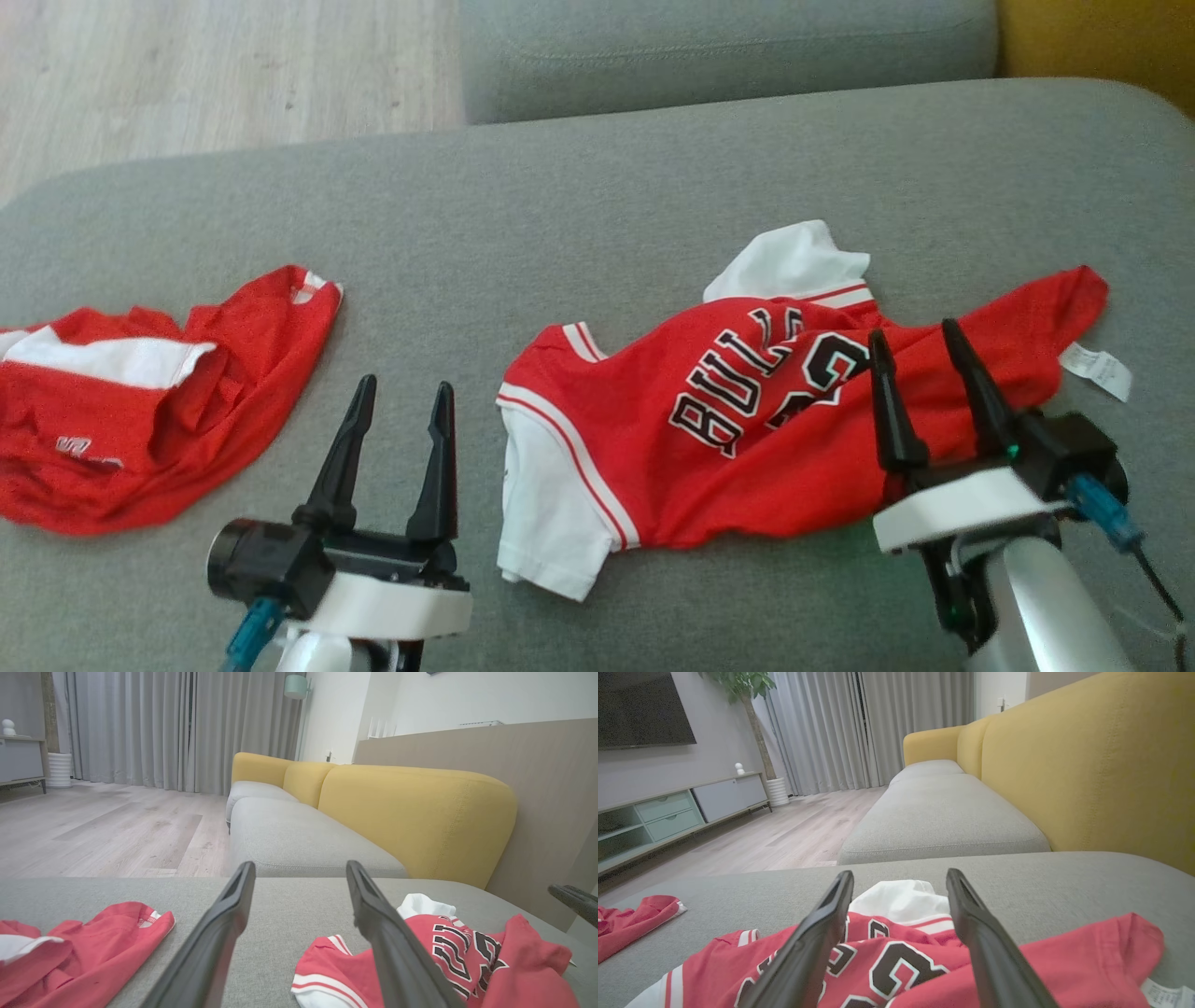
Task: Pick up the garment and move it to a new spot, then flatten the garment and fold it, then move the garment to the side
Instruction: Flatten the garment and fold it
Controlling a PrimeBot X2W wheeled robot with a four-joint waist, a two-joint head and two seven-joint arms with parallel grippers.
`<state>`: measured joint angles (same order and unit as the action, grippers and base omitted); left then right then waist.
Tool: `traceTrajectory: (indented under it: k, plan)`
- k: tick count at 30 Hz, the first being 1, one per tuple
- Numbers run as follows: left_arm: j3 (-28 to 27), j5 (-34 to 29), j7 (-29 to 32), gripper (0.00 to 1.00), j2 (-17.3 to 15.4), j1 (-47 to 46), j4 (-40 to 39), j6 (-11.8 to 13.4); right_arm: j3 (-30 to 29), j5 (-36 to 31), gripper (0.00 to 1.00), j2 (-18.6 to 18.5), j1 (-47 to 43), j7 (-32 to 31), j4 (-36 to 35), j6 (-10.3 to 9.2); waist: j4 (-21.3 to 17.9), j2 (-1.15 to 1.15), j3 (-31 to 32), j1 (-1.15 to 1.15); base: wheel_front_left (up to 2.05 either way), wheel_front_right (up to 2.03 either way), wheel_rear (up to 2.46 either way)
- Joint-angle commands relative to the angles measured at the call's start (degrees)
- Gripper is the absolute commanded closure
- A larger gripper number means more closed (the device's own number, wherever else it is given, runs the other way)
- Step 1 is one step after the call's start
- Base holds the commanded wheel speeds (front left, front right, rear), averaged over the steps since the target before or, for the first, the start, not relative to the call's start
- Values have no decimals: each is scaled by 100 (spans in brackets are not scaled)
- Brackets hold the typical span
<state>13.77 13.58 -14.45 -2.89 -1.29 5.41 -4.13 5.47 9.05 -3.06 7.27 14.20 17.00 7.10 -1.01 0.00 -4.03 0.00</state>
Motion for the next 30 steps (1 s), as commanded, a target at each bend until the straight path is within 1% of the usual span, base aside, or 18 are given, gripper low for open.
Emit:
traceTrajectory:
  k: [1, 4, 7, 8, 9, 10, 12, 18, 21, 26, 29, 30]
  plan:
    - [-136, -13, -55, 0, 2, -305, -158, -41, 140, -71, 0, 17, 320, 40, -170, 39, 73, 0, -69, 0, 0, 0, 0]
    - [-108, -19, -55, 0, 2, -361, -140, -61, 70, -279, 0, 17, 622, -104, -48, 39, 174, 0, -173, 0, 0, 0, 0]
    - [-81, -26, -55, 0, 2, -414, -116, -78, -26, -470, 0, 18, 1102, -464, 254, 39, 280, 0, -284, 0, 0, 0, 0]
    - [-81, -26, -55, 0, 2, -414, -116, -78, -26, -470, 0, 18, 1102, -464, 254, 39, 280, 0, -284, 0, 0, 0, 0]
    - [-65, -27, -55, 0, 2, -440, -107, -84, -73, -498, 0, 18, 1287, -637, 407, 39, 319, 0, -325, 0, 0, 0, 0]
    - [-22, -20, -55, 0, 2, -497, -90, -96, -126, -603, 0, 18, 1672, -1030, 783, 39, 406, 0, -410, 0, 0, 0, 0]
    - [27, 7, -55, 0, 2, -557, -76, -101, -218, -688, 0, 18, 2051, -1465, 1235, 39, 503, 0, -496, 0, 0, 0, 0]
    - [209, 104, -55, 0, 2, -691, -39, -76, -733, -862, 0, 18, 2999, -2478, 2568, 39, 805, 0, -691, 0, 0, 0, 0]
    - [283, 146, -55, 0, 2, -737, -23, -56, -977, -962, 0, 18, 3340, -2822, 3135, 39, 946, 0, -770, 0, 0, 0, 0]
    - [369, 196, -55, 0, 2, -810, -14, -25, -1362, -1234, 0, -19, 3775, -3169, 3821, 39, 1149, 0, -913, 0, 0, 0, 0]
    - [414, 218, -55, 0, 2, -856, -12, -12, -1461, -1507, 0, -116, 3926, -3446, 4194, 39, 1255, 0, -981, 0, 0, 0, 0]
    - [425, 228, -55, 0, 2, -871, -10, -9, -1472, -1575, 55, -136, 3966, -3502, 4287, 39, 1284, 0, -994, 0, 0, 0, 0]
